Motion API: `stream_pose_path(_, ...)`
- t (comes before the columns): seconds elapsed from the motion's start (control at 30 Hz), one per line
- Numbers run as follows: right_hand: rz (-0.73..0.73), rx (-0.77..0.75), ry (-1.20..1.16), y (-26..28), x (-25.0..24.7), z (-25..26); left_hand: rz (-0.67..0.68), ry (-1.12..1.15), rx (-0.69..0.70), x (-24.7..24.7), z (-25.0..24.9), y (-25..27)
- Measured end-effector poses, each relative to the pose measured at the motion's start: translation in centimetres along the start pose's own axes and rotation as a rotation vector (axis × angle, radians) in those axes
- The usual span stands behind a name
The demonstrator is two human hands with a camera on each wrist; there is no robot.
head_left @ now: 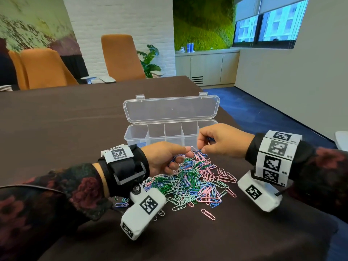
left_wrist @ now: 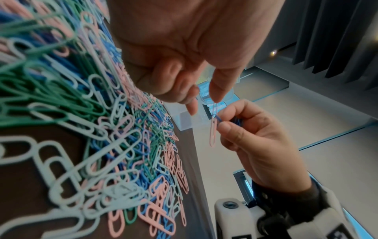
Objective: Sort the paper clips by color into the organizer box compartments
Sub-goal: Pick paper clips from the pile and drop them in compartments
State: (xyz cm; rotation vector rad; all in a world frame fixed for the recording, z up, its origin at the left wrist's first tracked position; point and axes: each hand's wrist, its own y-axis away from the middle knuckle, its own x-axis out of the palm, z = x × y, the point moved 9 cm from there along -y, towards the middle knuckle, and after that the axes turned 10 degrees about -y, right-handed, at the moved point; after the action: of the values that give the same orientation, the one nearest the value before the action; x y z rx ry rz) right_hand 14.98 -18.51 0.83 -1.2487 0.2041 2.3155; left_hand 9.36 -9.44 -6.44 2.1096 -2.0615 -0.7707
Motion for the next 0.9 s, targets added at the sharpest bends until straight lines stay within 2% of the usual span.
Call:
stream_pose_path(0.13, -0.007, -0.051, -0.027, -0.4, 0.4, 1.4, -0.028, -0.005, 0.114, -0.6, -1.0, 0.1)
stream_pose_path(0.27, 0.028, -0.069, -0.02, -0.9, 1.4, 2.0, -0.111, -0.054, 0.177, -1.9, -1.5, 0.4)
stream_pose_path(0.37, 0.042, -0.092, -0.02, -0.9, 2.0, 2.4, -0.172, -0.032, 0.162, -3.3, -0.9, 0.6)
stream_pose_path(0.53, -0.048, -0.185, 0.02, -1.1, 2.2, 3.3, -0.182, 0.18, 0.071, -4.1, 0.8, 0.6)
stream_pose_path(0.63, -0.077, -0.196, 0.024, -1.2, 2.0, 3.4, -0.199, 0.21, 0.086, -4.5, 0.6, 0.8)
stream_pose_path(0.7, -0.095, -0.197, 0.018, -1.3, 1.9, 3.3, -0.194, 0.181, 0.104, -4.8, 0.4, 0.9)
stream_pose_path(0.9, -0.185, -0.222, -0.005, -1.7, 1.3, 3.4, -0.063, 0.114, 0.101, -2.3, 0.3, 1.2)
